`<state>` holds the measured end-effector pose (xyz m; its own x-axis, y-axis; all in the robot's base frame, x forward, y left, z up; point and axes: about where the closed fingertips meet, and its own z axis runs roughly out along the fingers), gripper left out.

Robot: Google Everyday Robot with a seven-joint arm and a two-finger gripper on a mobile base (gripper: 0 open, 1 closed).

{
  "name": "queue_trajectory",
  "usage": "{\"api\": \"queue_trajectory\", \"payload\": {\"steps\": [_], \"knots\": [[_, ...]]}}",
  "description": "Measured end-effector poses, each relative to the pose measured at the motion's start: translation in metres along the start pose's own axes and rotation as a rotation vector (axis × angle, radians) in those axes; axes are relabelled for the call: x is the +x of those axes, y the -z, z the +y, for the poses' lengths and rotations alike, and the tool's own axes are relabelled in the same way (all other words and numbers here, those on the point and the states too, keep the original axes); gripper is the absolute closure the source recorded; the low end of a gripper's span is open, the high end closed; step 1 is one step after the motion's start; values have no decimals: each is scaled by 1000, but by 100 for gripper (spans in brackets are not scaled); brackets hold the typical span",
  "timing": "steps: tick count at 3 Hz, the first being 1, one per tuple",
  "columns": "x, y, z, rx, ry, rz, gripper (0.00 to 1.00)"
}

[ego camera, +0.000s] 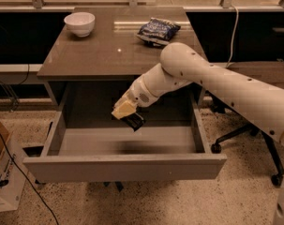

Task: Place rxbar chocolate into top drawer

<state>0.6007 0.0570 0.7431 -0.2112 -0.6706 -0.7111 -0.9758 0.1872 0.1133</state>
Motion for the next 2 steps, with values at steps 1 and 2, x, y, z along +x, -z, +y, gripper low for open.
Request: {"api": "queue_trajectory", "payload": {"steps": [1, 2], "knots": [[15, -41, -2, -4, -49, -19, 100], [31, -60, -4, 12, -110, -51, 100]]}}
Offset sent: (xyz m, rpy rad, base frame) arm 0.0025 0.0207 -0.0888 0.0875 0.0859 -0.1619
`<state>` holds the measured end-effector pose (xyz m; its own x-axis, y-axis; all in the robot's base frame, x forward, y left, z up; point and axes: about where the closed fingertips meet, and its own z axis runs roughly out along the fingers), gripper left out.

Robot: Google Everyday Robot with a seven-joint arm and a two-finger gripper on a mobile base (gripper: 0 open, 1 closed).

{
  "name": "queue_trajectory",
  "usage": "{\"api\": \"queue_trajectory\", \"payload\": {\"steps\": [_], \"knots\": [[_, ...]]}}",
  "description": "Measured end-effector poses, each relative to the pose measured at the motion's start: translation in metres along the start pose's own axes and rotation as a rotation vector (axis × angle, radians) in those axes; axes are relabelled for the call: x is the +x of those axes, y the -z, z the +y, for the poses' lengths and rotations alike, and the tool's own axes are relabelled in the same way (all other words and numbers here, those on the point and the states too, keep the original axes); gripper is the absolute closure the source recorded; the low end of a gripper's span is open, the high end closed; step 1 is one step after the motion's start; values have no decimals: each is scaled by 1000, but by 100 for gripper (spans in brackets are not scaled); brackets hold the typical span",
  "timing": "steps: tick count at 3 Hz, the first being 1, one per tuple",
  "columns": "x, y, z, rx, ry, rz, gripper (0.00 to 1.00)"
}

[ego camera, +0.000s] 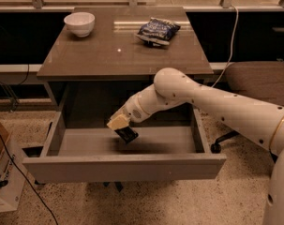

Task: Place rxbar chocolate into top drawer

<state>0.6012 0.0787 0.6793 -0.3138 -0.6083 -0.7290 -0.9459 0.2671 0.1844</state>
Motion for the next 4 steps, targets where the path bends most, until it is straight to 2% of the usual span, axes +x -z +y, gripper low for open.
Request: {"api": "queue_trajectory", "payload": {"steps": [1, 4], "knots": [[22, -11, 0, 5, -102, -2, 81], [21, -17, 3, -6, -99, 2, 11]]}}
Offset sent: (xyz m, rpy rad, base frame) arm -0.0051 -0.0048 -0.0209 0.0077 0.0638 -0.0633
